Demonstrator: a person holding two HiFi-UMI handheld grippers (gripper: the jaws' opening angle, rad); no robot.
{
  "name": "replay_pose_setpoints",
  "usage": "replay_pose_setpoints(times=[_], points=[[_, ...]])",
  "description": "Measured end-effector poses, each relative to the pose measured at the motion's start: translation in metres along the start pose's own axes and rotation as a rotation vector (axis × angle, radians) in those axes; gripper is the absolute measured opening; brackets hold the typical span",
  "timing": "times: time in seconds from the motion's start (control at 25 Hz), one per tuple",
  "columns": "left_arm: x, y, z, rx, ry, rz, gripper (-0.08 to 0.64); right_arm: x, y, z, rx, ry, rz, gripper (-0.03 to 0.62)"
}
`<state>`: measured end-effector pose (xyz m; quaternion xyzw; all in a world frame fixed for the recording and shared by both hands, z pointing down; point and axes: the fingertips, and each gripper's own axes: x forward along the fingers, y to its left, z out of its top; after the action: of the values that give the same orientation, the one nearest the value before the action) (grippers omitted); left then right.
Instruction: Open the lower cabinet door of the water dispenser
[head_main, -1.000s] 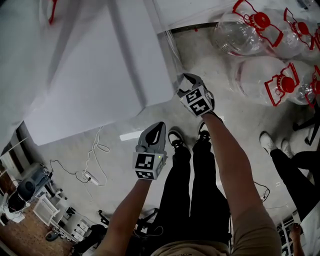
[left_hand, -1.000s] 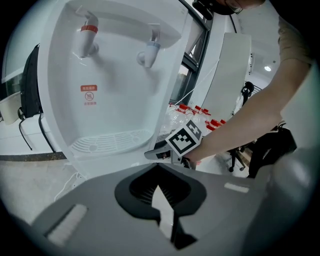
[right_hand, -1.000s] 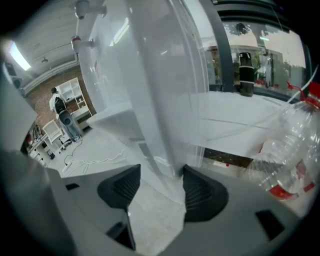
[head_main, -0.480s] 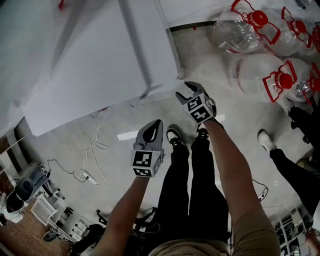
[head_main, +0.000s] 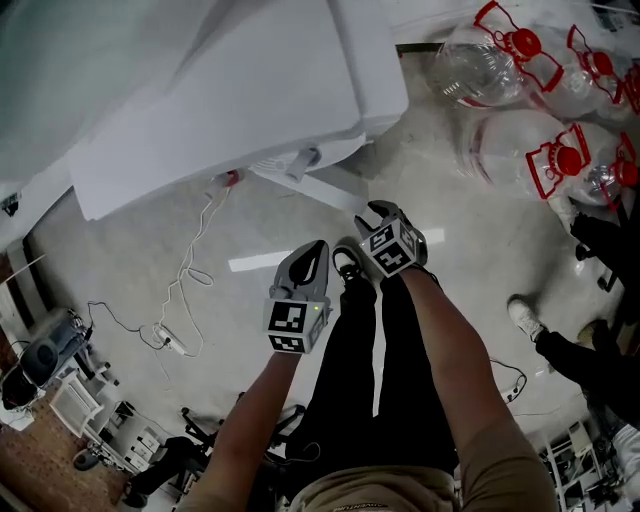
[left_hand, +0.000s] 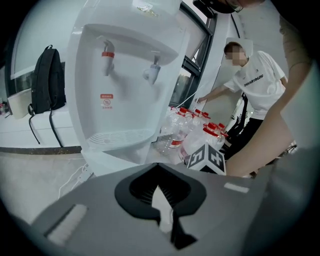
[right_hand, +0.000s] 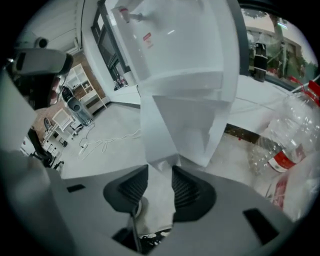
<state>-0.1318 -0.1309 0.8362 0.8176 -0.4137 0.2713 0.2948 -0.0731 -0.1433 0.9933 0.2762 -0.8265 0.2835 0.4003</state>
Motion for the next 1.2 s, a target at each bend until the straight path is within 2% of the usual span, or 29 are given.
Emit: replay_pose_setpoints(times=[0.08,0.44,0.68,1.04,1.2], points=[[-0.01,0.005,-0.007,-0.01,0.004,0.011,0.002,0.004,0.023,-0.008,-0.017,0.027,0.031,0.139],[-0.062,0.058,-0.038,-0.064,0.009,0.116,0.002,0.026,0.122,-0.015,-0.036,0.124,0.172,0.127],[-0.083,0.082,-0.056,-0.164,0.03,0.161,0.002,0.047,0.178,-0.009,-0.01,0.137,0.242,0.121],[-0.11,0.113,-0.059,-0.18,-0.021,0.227,0.002,0.073,0.23,-0.002,-0.024,0.174,0.351,0.12],[-0.119,0.115,-0.063,-0.198,-0.021,0.233,0.002,0.061,0.249,0.004,-0.079,0.179,0.428,0.12]])
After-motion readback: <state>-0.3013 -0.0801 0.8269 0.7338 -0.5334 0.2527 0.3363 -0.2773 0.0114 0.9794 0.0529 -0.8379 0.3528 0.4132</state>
